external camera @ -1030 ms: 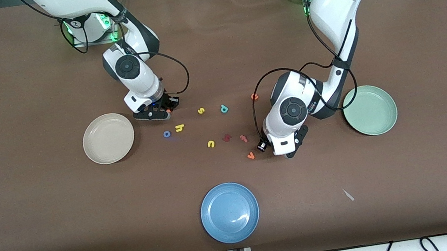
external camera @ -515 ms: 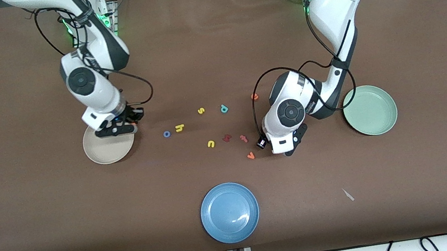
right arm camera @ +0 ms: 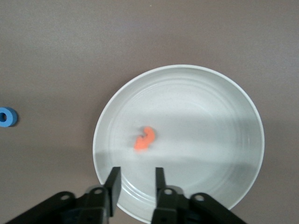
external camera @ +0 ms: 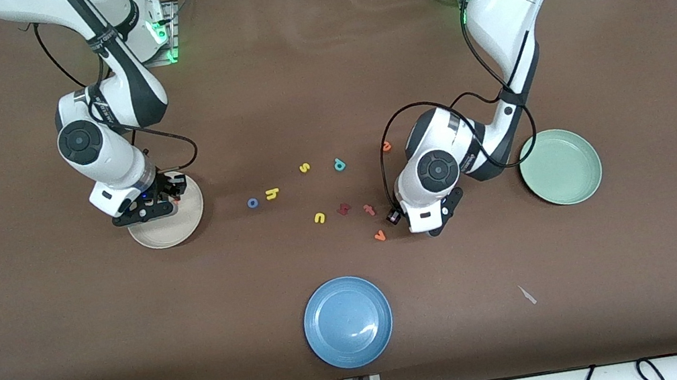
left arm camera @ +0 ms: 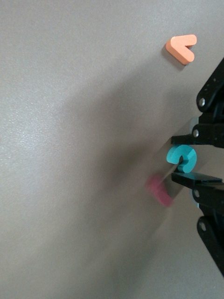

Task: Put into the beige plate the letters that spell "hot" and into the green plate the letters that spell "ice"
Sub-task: 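Lower the orange letter onto the cream plate and open the right gripper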

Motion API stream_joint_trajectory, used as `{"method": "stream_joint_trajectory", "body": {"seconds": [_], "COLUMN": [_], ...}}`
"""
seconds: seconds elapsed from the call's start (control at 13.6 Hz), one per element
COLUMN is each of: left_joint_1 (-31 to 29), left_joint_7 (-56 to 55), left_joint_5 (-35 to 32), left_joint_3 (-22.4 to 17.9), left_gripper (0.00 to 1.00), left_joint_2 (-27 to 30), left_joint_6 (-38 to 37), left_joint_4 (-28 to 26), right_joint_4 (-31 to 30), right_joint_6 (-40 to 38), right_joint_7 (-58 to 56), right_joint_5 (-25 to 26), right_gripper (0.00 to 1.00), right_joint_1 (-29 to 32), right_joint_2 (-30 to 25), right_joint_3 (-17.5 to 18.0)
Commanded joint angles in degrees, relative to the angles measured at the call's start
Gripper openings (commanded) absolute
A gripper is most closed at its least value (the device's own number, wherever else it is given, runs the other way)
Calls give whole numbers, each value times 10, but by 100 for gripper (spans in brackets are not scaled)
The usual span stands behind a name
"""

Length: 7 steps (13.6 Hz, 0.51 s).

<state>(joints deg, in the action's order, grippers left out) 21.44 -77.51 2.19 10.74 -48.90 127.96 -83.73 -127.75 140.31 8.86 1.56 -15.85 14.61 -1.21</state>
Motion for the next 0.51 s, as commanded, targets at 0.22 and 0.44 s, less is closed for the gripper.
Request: {"method": "stream_joint_trajectory", "body": {"seconds": [0.22, 0.44], "left_joint_1": [-1, -29], "left_joint_7": [-1, 83], "left_joint_5": [-20, -18], "left_joint_3": [-3, -1], "left_gripper": [5, 4], "left_joint_2": [6, 70], "left_joint_6": [-10, -108], "left_joint_4": [-2, 1], "right_joint_4": [8, 56], "right_joint_6": [-4, -6], "right_joint_7": [5, 40], "right_joint_5": [-1, -2], "right_gripper": [64, 64], "right_joint_1": [2, -2], "right_joint_2": [3, 41], "right_joint_3": [3, 14]}}
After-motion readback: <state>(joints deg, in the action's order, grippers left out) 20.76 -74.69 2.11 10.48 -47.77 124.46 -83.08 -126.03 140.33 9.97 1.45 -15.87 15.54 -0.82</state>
